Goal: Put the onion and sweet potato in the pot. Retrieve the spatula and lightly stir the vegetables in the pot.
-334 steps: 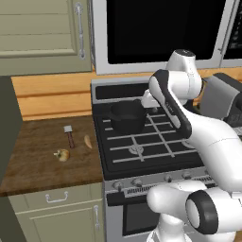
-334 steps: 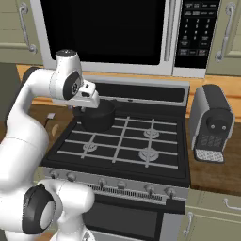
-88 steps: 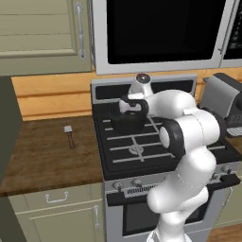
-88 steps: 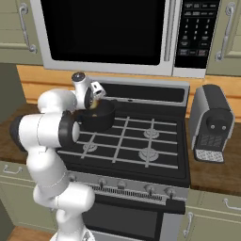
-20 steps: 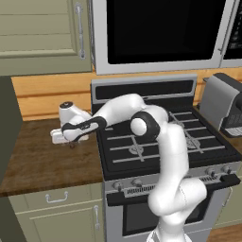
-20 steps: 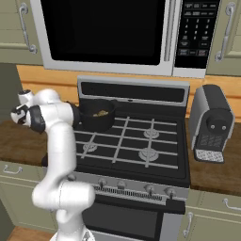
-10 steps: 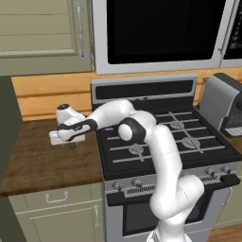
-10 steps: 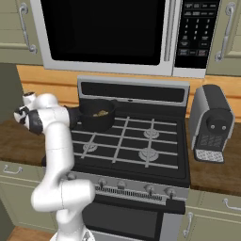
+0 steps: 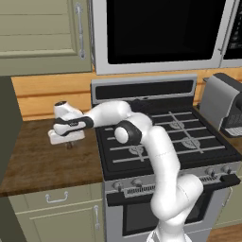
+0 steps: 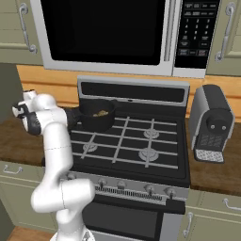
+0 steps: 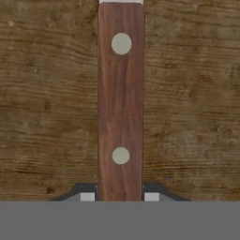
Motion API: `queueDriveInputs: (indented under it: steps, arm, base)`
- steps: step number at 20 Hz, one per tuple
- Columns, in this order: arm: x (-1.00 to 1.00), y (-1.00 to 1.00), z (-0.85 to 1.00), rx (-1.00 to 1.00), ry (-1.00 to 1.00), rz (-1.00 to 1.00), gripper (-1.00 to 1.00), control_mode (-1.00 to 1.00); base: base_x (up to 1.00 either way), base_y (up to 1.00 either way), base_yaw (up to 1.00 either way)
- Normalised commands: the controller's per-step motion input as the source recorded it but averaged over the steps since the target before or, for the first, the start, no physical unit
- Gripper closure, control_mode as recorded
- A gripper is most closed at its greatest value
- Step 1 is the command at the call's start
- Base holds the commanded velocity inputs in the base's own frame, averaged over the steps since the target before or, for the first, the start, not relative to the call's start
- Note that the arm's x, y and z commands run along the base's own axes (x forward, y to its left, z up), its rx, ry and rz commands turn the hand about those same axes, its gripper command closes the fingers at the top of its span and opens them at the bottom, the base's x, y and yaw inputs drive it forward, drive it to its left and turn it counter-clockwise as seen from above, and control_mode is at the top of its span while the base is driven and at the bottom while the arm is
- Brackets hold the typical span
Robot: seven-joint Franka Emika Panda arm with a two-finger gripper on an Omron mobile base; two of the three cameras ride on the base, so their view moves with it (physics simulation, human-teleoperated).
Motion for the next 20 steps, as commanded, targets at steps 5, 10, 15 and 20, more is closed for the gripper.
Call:
queueDriveInputs:
  steps: [5,10,15,20]
  arm:
    - [-0.87,-0.29,0.53,-0.23,-0.23,0.38,1.00,-1.00]
    - [-1.00,-0.48,0.99,-0.33,-0.17,0.43,1.00,-1.00]
    - [-1.00,-0.65,1.00,-0.36,-0.11,0.40,1.00,-1.00]
    - [-0.81,-0.68,1.00,-0.41,-0.04,0.34,1.00,-1.00]
  base:
    - [0.00,0.00,0.00]
    - [0.00,0.00,0.00]
    - [0.00,0.00,0.00]
    - [0.00,0.00,0.00]
